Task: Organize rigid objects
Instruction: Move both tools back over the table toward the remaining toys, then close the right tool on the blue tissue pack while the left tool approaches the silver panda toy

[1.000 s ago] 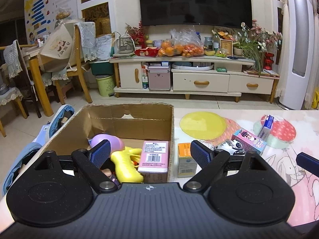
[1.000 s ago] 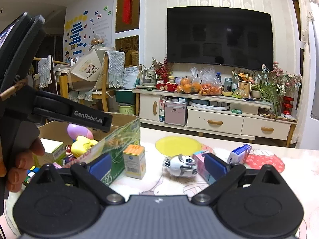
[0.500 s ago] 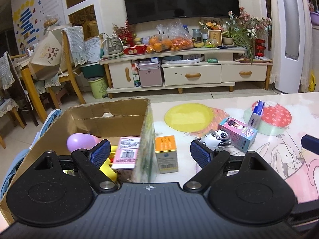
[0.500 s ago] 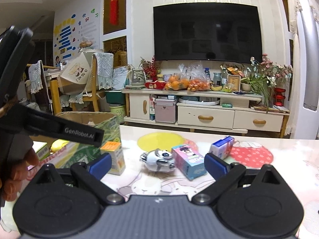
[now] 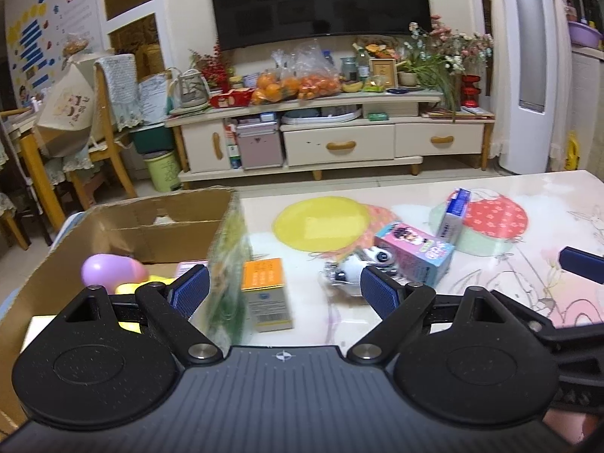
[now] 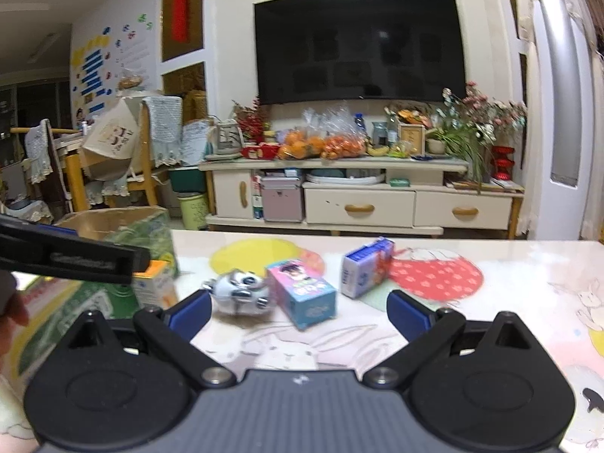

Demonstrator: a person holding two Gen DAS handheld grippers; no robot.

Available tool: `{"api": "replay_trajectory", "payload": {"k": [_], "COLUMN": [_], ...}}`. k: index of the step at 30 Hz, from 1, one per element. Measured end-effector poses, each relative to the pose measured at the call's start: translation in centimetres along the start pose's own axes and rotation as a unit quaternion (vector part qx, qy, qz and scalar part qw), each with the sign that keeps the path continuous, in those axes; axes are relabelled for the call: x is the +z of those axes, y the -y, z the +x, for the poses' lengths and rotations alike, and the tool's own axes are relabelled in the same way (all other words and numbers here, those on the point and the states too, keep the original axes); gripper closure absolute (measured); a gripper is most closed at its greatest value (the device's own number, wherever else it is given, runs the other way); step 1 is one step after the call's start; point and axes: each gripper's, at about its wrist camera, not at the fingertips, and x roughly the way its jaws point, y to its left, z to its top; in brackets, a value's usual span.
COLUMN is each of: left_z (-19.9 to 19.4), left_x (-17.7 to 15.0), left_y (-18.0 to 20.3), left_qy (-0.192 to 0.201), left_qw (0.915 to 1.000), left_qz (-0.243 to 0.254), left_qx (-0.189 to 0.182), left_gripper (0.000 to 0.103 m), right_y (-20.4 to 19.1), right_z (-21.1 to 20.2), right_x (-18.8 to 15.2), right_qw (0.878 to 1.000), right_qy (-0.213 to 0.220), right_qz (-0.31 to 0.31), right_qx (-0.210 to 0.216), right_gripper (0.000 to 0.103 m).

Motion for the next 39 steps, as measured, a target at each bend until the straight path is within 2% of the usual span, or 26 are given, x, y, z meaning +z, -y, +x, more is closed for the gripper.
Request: {"api": "replay_trajectory", "payload": {"k": [6, 14, 18, 22, 27, 34, 39], "left_z": [0.7, 3.6, 5.5, 7.4, 9.6, 12.4, 13.2], "left_x": [-0.4, -0.4, -0.1, 0.1, 0.3, 0.6, 0.2], "left_y": [1.3, 3.6, 4.3, 4.5, 4.3, 4.9, 5.2], "left_qy": [-0.003, -0.014, -0.019, -0.018, -0.036, -0.048, -0.048], "left_qw": [0.9996, 0.9974, 0.9964, 0.9962, 0.9955, 0.9947, 0.9942], "left_qz": [0.018, 0.034, 0.035, 0.034, 0.016, 0.012, 0.017], "left_qx": [-0.024, -0.062, -0.075, -0.078, -0.086, -0.091, -0.094], "left_gripper": [0.000, 0.000, 0.000, 0.000, 0.000, 0.000, 0.000], "right_y": [2.5, 7.0, 8.2, 8.6, 8.6, 8.8, 8.9], "right_z": [2.2, 5.6, 7.4, 9.3, 11.4, 13.9, 15.2], "right_x": [-0.6, -0.5, 0.0, 0.7, 1.4, 1.7, 1.9], "right_qw": [1.000, 0.996, 0.993, 0.991, 0.991, 0.990, 0.989], "right_qy": [-0.015, -0.027, -0.029, -0.028, -0.029, -0.034, -0.045], "right_qz": [0.003, 0.080, 0.114, 0.128, 0.131, 0.133, 0.138], "right_qx": [-0.024, -0.032, -0.017, 0.000, 0.017, 0.018, 0.018], "right_gripper": [0.004, 0.004, 0.004, 0.004, 0.005, 0.008, 0.015]}}
